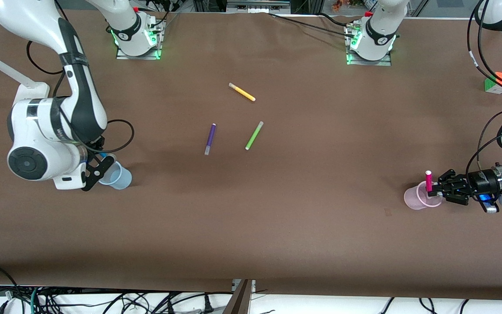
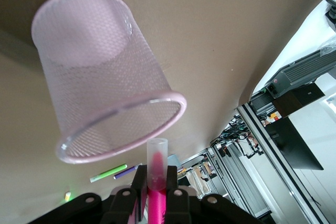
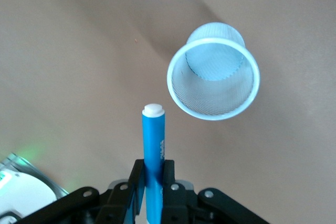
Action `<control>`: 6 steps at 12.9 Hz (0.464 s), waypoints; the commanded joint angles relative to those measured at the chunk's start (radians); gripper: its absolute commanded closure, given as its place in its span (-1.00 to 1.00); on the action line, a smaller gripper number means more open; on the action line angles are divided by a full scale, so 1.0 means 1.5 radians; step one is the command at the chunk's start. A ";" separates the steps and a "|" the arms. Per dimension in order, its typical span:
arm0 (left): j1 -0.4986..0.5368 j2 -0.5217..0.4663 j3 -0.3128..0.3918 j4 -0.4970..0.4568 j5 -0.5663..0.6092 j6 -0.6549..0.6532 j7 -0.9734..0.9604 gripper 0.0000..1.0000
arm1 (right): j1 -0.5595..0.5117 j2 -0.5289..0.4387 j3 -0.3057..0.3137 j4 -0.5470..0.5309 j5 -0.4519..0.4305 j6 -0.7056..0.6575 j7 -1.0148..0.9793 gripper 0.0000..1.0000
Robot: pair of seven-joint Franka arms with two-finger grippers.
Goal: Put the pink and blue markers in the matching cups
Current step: 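Lower the pink marker into the pink cup while the right gripper lifts the blue marker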
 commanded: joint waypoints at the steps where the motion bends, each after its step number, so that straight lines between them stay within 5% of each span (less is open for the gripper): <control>1: 0.016 0.014 -0.002 0.005 -0.011 -0.013 0.043 1.00 | 0.021 0.006 0.004 0.001 -0.078 -0.005 -0.036 0.77; 4: 0.017 0.015 -0.002 0.005 -0.011 -0.013 0.046 1.00 | 0.054 0.031 0.004 0.002 -0.178 0.012 -0.050 0.72; 5: 0.016 0.016 -0.002 0.005 -0.011 -0.013 0.046 0.70 | 0.069 0.036 0.004 0.002 -0.213 0.026 -0.051 0.72; 6: 0.017 0.016 -0.002 0.005 -0.011 -0.013 0.046 0.12 | 0.084 0.042 0.004 0.002 -0.242 0.032 -0.051 0.72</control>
